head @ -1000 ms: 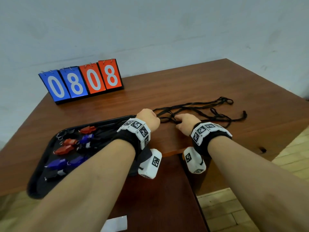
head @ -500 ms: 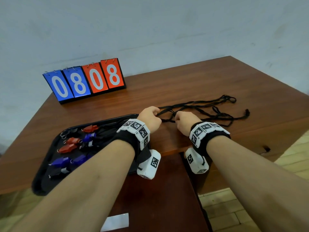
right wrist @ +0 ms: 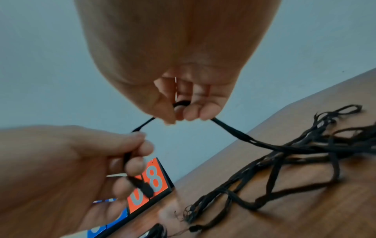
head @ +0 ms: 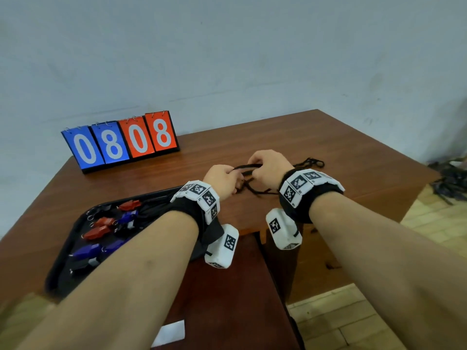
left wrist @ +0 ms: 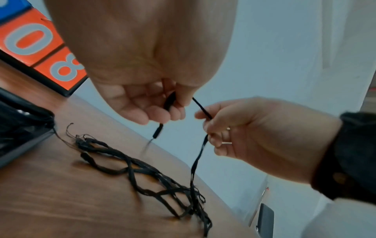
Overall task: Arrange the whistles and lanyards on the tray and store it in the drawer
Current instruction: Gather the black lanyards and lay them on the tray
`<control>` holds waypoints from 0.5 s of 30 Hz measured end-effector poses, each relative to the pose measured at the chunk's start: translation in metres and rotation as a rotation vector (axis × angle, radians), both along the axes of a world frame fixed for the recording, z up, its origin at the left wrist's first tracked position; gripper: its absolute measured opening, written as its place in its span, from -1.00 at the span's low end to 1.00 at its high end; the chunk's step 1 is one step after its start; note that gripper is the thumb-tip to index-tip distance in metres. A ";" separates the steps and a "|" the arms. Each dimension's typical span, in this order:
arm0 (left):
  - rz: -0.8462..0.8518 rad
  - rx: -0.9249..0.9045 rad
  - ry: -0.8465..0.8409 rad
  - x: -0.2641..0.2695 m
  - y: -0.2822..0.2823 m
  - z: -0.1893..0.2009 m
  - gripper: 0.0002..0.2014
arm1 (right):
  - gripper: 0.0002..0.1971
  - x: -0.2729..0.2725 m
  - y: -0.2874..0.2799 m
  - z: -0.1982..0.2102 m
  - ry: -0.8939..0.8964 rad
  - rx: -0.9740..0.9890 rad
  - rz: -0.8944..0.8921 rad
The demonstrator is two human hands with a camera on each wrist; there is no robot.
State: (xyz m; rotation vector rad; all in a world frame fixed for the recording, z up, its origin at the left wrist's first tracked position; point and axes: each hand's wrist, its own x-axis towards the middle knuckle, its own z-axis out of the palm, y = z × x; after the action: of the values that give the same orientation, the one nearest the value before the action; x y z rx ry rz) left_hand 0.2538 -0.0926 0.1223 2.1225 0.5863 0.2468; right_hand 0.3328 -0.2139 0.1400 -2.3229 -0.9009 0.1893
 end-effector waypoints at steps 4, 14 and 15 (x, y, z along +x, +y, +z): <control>0.022 0.107 -0.059 -0.023 0.009 0.017 -0.67 | -0.75 -0.008 -0.001 0.018 -0.094 0.038 -0.079; 0.131 0.192 0.024 -0.100 0.067 0.045 -0.72 | -0.75 -0.060 0.057 0.057 -0.140 0.253 -0.039; 0.134 0.177 0.028 -0.106 0.073 0.046 -0.73 | -0.75 -0.067 0.065 0.061 -0.159 0.285 -0.030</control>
State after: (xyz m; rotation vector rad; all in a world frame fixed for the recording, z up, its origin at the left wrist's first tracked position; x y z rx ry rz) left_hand 0.1479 -0.0200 0.1687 2.2625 0.7490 0.3557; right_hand 0.2661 -0.1484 0.2010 -2.1048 -0.9050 -0.1305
